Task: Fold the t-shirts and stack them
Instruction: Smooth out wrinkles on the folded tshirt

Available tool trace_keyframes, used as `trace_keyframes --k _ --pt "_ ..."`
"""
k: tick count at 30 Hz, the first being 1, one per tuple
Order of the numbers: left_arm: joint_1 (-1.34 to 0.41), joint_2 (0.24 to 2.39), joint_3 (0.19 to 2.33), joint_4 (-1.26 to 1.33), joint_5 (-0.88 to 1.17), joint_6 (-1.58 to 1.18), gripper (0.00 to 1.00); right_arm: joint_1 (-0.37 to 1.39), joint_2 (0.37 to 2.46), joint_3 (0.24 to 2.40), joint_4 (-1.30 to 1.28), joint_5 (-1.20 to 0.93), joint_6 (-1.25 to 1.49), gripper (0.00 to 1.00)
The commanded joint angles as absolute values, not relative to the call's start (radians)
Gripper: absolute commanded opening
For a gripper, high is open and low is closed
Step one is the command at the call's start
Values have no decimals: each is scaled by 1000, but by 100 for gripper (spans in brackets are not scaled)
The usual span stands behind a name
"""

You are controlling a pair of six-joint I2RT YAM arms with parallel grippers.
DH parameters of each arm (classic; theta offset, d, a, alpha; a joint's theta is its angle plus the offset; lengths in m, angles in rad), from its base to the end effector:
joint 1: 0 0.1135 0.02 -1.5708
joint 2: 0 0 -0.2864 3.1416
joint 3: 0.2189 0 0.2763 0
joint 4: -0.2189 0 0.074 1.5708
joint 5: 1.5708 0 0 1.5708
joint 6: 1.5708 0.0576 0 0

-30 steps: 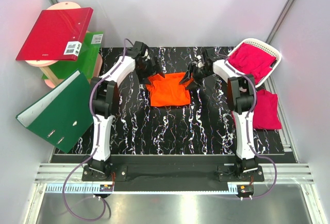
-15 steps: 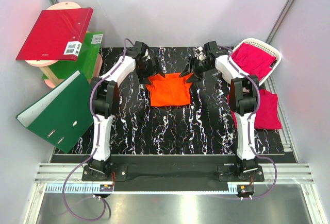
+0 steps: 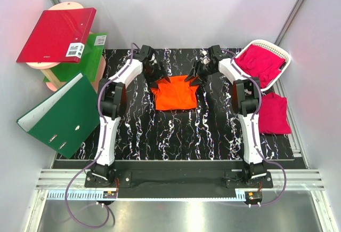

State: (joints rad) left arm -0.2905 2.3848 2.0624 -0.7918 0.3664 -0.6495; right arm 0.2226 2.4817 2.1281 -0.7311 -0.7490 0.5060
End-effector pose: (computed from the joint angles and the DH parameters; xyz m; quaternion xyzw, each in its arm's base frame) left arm 0.5300 -0.1800 0.1669 -0.1304 0.9497 -0.2590 0.1180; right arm 0.5515 0.1650 0.1492 0.0404 0.9067 0.4116 0.0828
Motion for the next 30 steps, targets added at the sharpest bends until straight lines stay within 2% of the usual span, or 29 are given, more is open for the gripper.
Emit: trace_keyframes --k 1,2,3,4,5,17,23,30 --pt "-285 2381 2111 -755 429 -658 42 236 2476 2169 -729 -750 505 39" --pt "-285 2379 2111 -753 431 -660 28 236 2477 2171 -727 -755 502 30" --pt "-285 2373 2109 -752 433 -660 9 238 2477 2174 -727 -764 499 20" --pt "-285 2369 2108 -752 430 -663 0 238 2476 2175 -729 -764 497 3" --pt "-285 2362 2103 -752 430 -663 0 238 2473 2174 -727 -762 497 0" --pt "-282 2217 2046 -739 413 -630 0 238 2306 2079 -707 -758 466 0" --pt "-276 2137 2049 -738 388 -614 0 238 2250 2106 -699 -744 448 0" --pt "-250 2183 2117 -723 376 -635 0 235 2276 2167 -673 -661 449 0"
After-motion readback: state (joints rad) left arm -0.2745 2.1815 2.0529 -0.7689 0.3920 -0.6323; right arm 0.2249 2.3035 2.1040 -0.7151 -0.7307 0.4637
